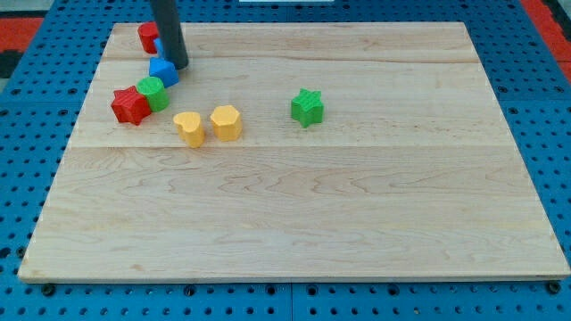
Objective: Push the blue trianglered stargreen circle to the top left side
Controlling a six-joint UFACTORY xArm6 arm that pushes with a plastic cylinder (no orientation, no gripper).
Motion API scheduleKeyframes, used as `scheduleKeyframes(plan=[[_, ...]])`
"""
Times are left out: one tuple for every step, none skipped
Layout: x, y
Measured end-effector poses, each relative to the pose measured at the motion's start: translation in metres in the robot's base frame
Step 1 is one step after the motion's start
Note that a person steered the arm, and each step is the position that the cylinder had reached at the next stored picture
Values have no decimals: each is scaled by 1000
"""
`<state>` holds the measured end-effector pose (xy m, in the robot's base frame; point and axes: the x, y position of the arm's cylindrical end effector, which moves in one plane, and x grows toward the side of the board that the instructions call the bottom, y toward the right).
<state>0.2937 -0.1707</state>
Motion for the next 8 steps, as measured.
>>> scheduleKeyframes(plan=[[12,-20],[18,-27],[23,-29],[25,-26],[32,-22],[-2,-9],[-12,41],[-7,106]])
